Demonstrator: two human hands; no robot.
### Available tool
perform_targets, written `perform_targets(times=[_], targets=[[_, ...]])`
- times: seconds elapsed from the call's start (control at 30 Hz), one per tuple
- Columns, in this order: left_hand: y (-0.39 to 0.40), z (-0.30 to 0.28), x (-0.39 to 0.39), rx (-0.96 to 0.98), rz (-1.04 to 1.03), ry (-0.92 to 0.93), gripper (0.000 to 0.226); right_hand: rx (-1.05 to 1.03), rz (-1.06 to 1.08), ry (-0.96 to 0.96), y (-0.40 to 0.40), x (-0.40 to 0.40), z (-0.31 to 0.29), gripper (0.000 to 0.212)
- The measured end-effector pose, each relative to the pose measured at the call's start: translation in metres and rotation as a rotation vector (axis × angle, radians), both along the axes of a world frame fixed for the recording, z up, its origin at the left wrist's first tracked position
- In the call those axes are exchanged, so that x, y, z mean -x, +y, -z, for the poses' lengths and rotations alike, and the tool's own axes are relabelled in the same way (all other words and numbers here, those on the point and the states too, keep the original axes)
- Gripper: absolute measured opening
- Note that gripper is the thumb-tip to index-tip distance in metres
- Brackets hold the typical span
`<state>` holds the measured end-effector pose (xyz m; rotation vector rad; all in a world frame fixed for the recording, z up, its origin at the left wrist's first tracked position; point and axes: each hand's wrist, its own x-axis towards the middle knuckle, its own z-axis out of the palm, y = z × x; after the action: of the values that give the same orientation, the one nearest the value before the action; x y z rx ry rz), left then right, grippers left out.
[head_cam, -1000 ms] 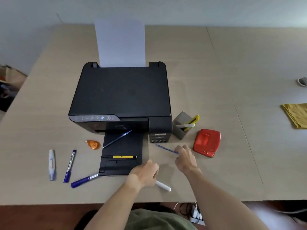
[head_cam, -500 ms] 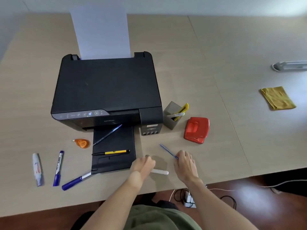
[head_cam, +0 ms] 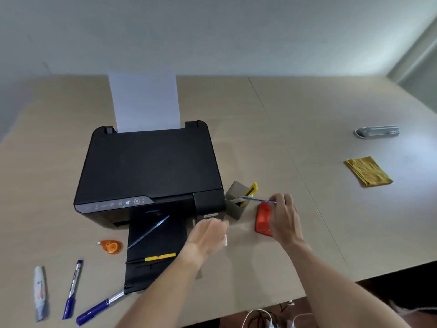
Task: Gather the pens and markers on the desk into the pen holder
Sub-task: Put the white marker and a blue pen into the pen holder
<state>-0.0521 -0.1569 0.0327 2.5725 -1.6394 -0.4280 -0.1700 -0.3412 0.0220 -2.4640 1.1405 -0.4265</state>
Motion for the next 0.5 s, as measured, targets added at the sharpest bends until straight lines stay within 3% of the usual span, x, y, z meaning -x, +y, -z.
perform_targets(times=[0.23, 0.5], targets=[[-0.021, -0.028, -0.024, 0.174, 0.036, -0.06, 0.021, -0.012, -0.135, 0.159, 0.001, -0.031, -0.015, 0.024], [-0.037, -0.046, -0.041, 0.396, -0.014, -0.095, 0.021, -0.152, -0.086, 0.116, 0.009, -0.031, -0.021, 0.05]])
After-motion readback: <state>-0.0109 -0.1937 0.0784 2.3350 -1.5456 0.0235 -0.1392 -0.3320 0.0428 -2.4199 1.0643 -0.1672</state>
